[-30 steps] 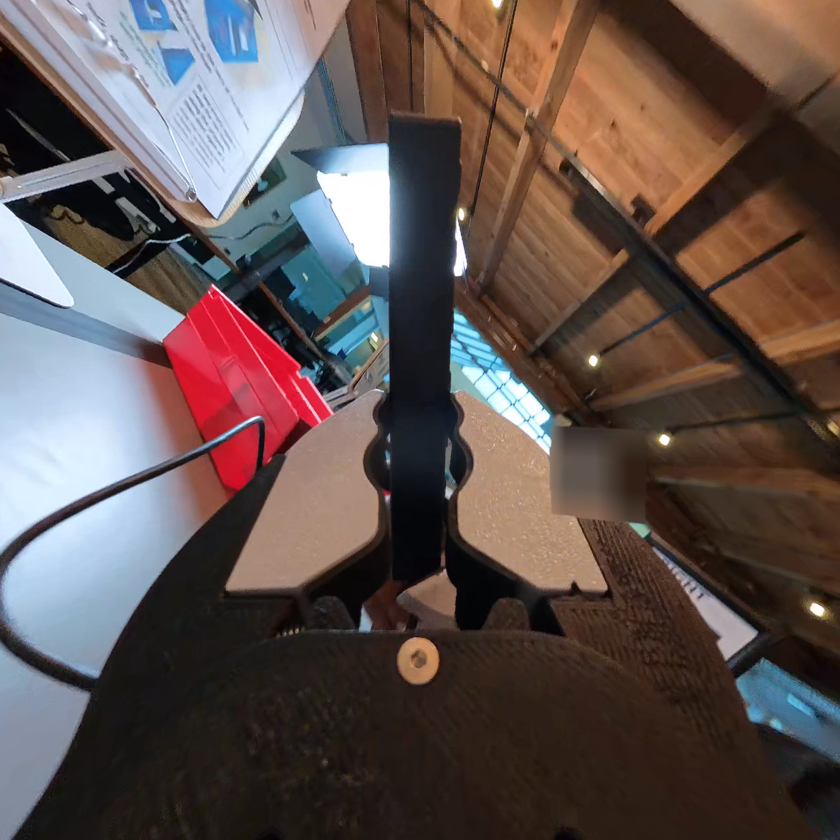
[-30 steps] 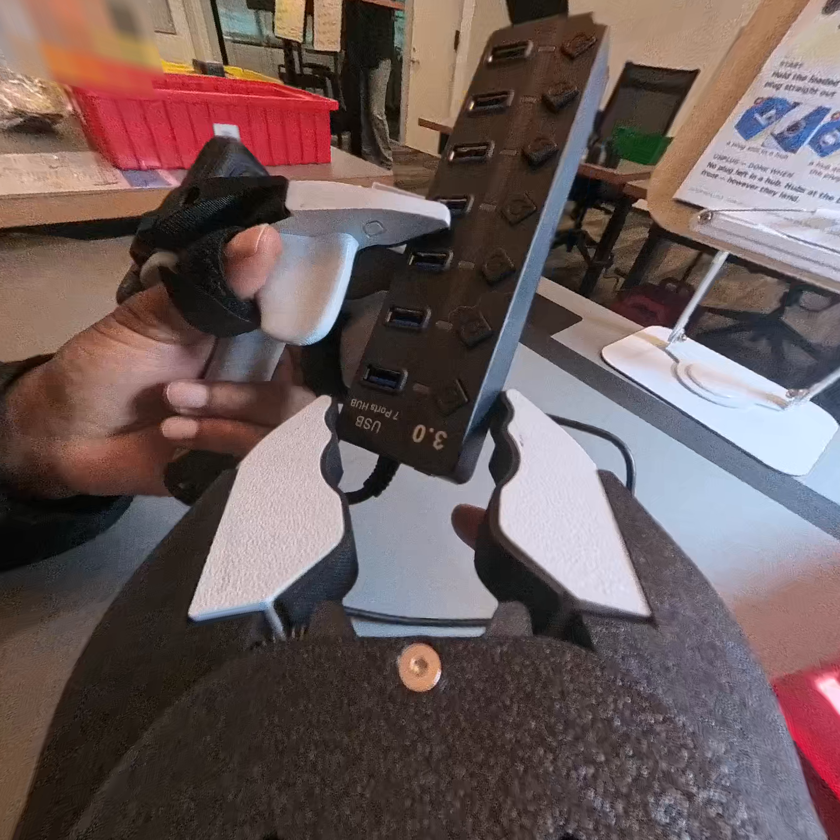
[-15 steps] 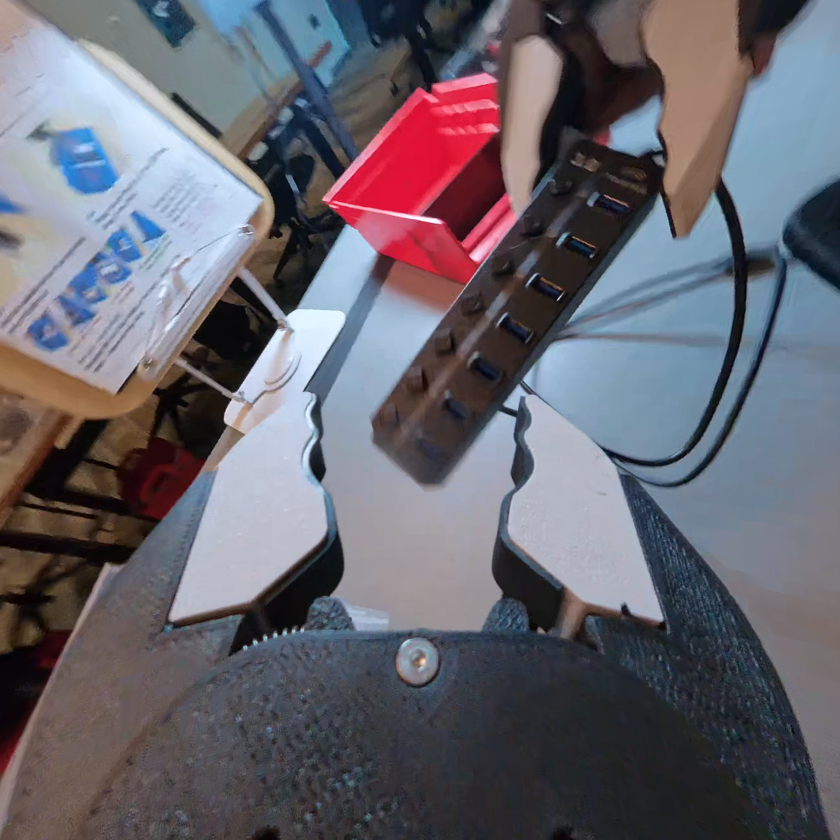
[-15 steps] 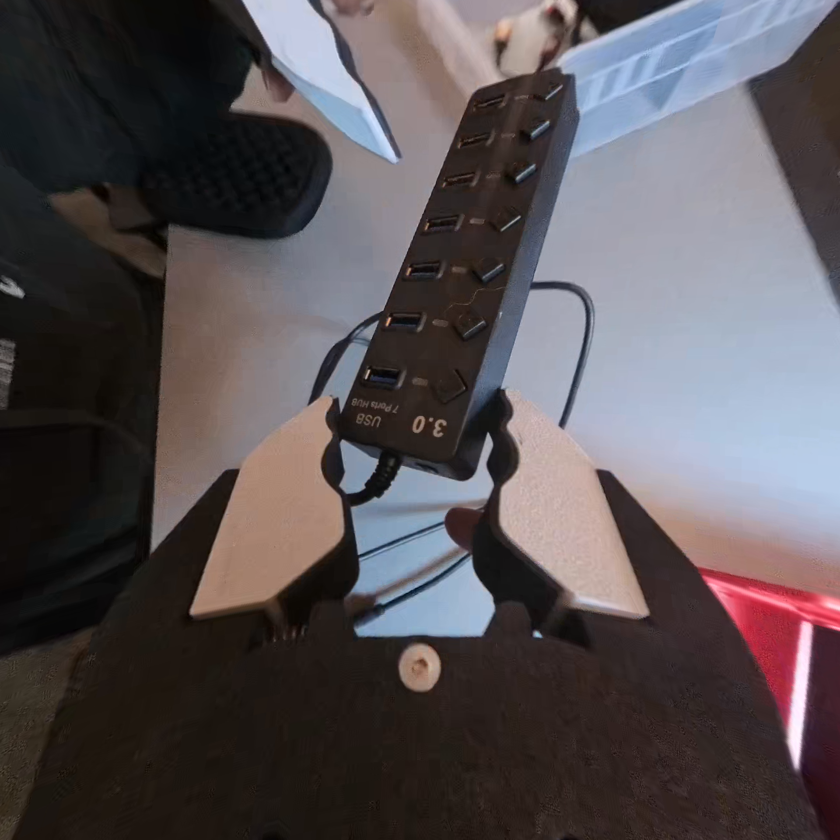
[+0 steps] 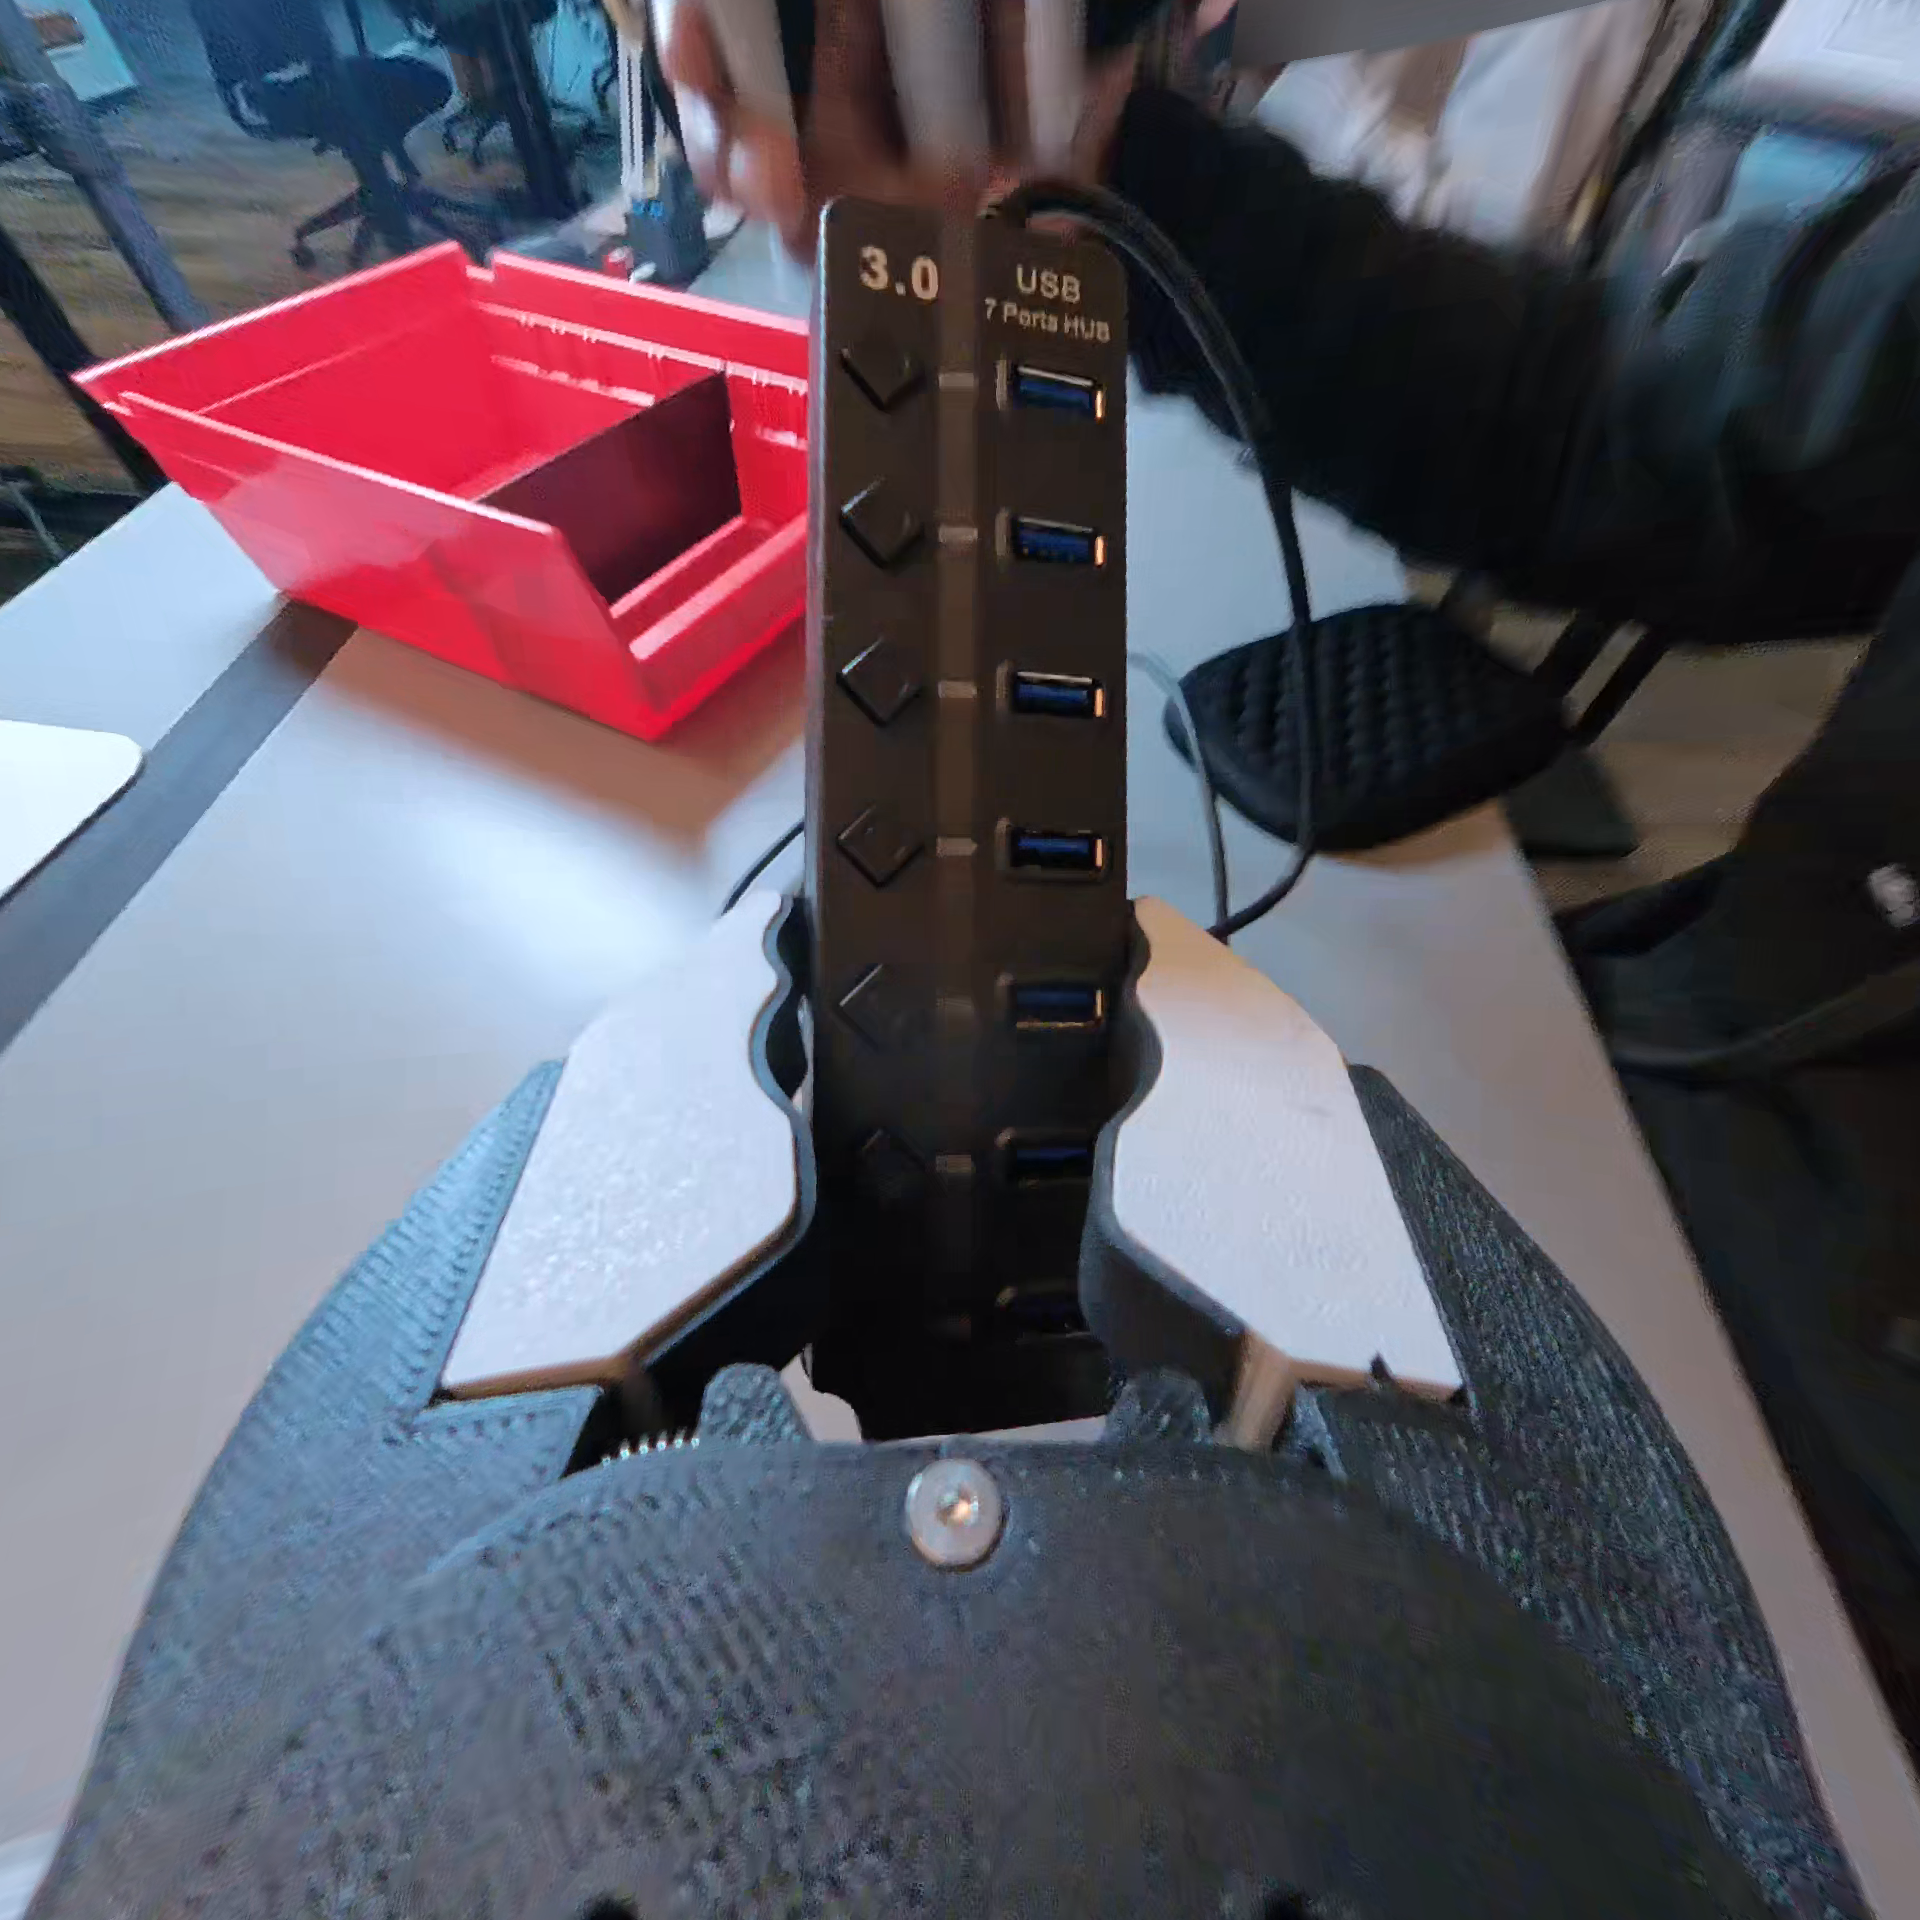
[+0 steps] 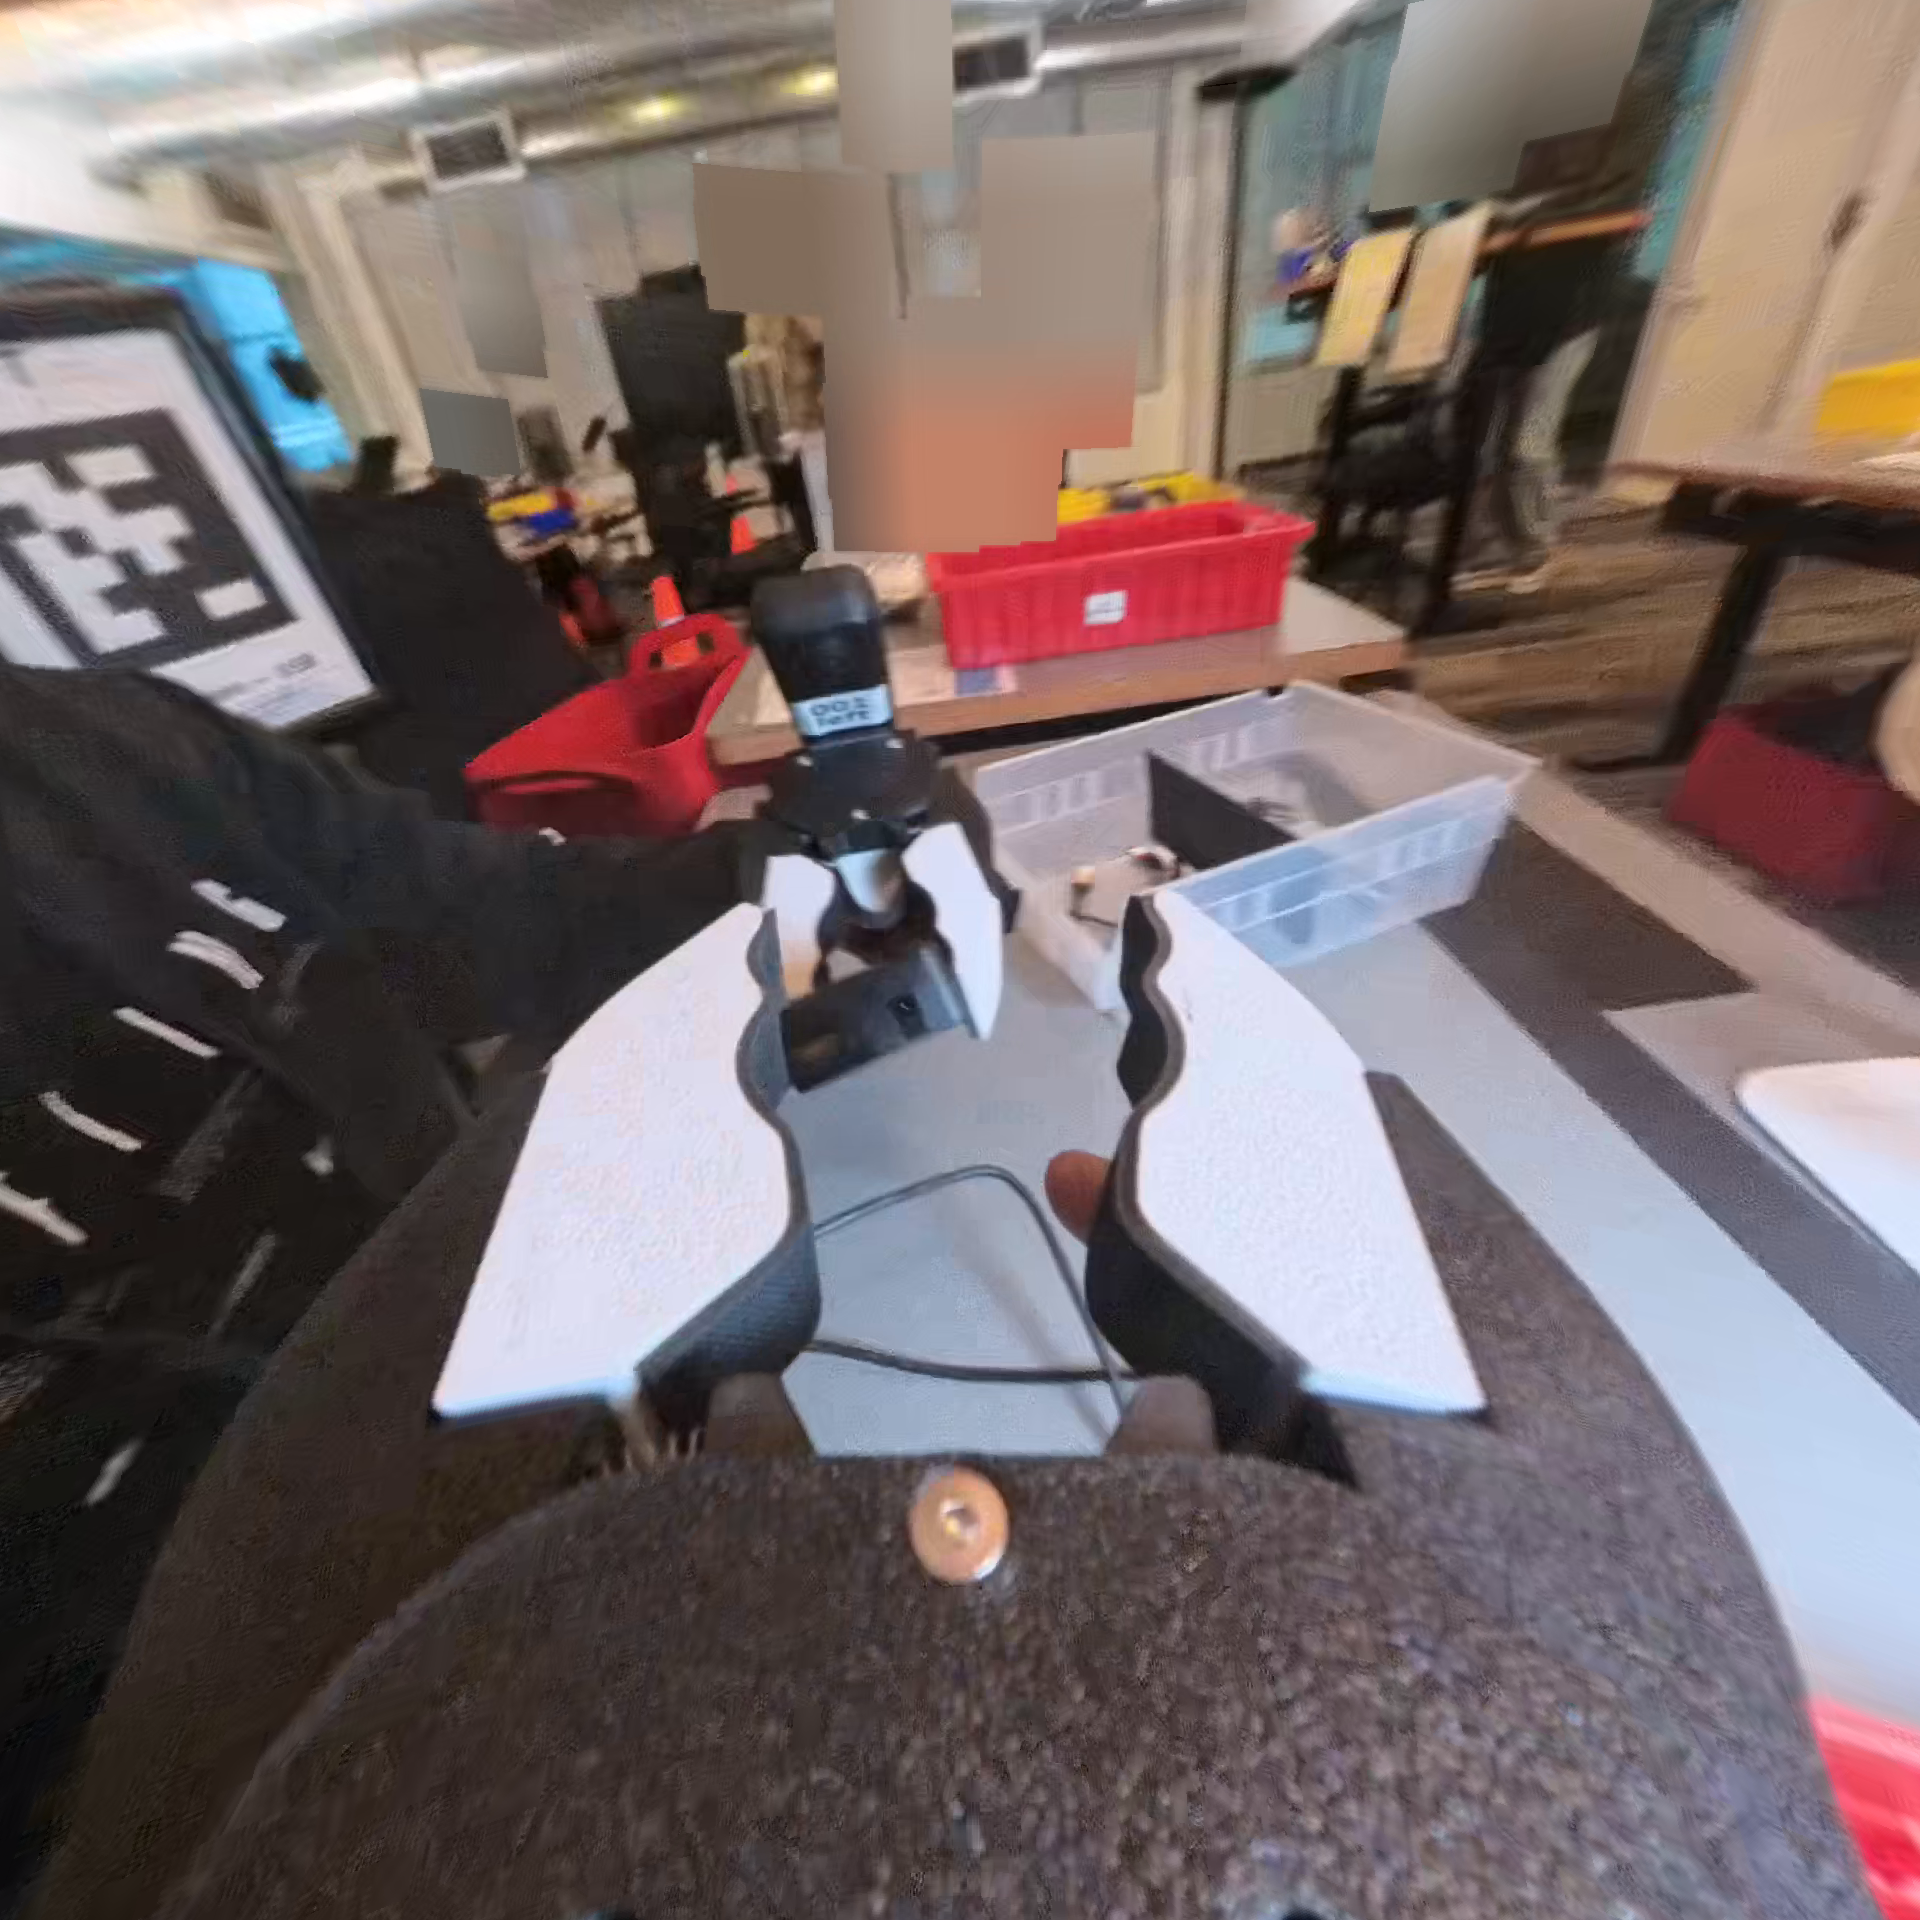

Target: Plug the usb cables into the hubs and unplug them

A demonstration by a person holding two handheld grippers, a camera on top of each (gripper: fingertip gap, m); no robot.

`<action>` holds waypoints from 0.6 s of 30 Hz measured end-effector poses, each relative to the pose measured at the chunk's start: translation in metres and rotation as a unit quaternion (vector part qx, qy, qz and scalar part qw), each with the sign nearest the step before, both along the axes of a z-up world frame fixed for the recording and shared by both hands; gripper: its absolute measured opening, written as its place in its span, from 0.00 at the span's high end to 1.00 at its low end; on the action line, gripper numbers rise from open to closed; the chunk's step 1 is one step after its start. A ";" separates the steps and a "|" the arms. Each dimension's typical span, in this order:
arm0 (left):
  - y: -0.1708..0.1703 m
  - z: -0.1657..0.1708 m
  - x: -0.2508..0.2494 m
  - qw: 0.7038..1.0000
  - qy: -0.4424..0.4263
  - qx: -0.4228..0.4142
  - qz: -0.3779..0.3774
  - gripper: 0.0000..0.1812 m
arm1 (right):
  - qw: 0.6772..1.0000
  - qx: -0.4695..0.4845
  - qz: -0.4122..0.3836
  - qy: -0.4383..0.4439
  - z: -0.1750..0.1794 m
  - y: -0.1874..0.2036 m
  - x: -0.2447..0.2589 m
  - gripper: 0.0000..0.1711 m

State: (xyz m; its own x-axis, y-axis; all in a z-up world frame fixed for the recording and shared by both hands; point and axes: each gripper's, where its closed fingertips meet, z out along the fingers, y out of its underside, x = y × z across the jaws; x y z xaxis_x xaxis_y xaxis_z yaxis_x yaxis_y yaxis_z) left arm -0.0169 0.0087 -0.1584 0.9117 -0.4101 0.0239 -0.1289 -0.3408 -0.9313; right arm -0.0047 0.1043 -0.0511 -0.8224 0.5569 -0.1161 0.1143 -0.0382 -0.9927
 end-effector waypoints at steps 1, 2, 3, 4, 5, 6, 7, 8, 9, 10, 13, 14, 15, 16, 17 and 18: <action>-0.002 0.005 0.000 1.000 -0.023 0.007 -0.005 0.68 | 1.000 0.012 -0.027 0.003 -0.016 0.012 -0.003 0.63; -0.003 0.011 0.002 0.998 -0.050 0.018 -0.015 0.68 | 0.999 0.028 -0.035 -0.010 -0.037 0.017 -0.004 0.63; -0.004 0.017 0.007 0.996 -0.080 0.026 -0.031 0.68 | 0.998 0.040 -0.028 -0.035 -0.061 0.014 -0.003 0.62; -0.003 0.020 0.009 0.994 -0.102 0.032 -0.039 0.69 | 0.997 0.053 -0.019 -0.057 -0.084 0.006 -0.002 0.62; -0.001 0.020 0.012 0.992 -0.112 0.031 -0.043 0.69 | 0.996 0.065 -0.008 -0.067 -0.102 -0.007 -0.001 0.62; 0.001 0.017 0.015 0.992 -0.117 0.025 -0.048 0.68 | 0.995 0.075 0.008 -0.070 -0.114 -0.023 0.002 0.61; 0.004 0.011 0.018 0.991 -0.119 0.016 -0.053 0.68 | 0.995 0.076 0.021 -0.067 -0.119 -0.041 0.004 0.58; 0.007 0.005 0.023 0.991 -0.123 0.005 -0.058 0.68 | 0.995 0.070 0.031 -0.059 -0.117 -0.058 0.004 0.56; 0.010 -0.003 0.027 0.990 -0.123 -0.009 -0.063 0.68 | 0.996 0.062 0.042 -0.051 -0.113 -0.074 0.005 0.55; 0.013 -0.012 0.032 0.991 -0.113 -0.025 -0.065 0.68 | 0.996 0.058 0.053 -0.048 -0.109 -0.089 0.005 0.57; 0.014 -0.029 0.045 0.993 -0.071 -0.046 -0.080 0.68 | 0.995 0.064 0.066 -0.027 -0.103 -0.111 0.005 0.63; 0.014 -0.026 0.045 0.993 -0.075 -0.046 -0.076 0.68 | 0.995 0.062 0.068 -0.027 -0.102 -0.111 0.006 0.63; 0.014 -0.022 0.043 0.993 -0.082 -0.041 -0.072 0.68 | 0.996 0.062 0.063 -0.020 -0.102 -0.108 0.006 0.63; 0.013 -0.019 0.041 0.993 -0.086 -0.039 -0.072 0.68 | 0.996 0.059 0.059 -0.018 -0.102 -0.107 0.007 0.63; 0.013 -0.019 0.043 0.993 -0.084 -0.039 -0.074 0.68 | 0.997 0.057 0.058 -0.019 -0.101 -0.107 0.008 0.63; 0.014 -0.019 0.044 0.993 -0.079 -0.037 -0.074 0.68 | 0.996 0.060 0.057 -0.019 -0.102 -0.107 0.009 0.63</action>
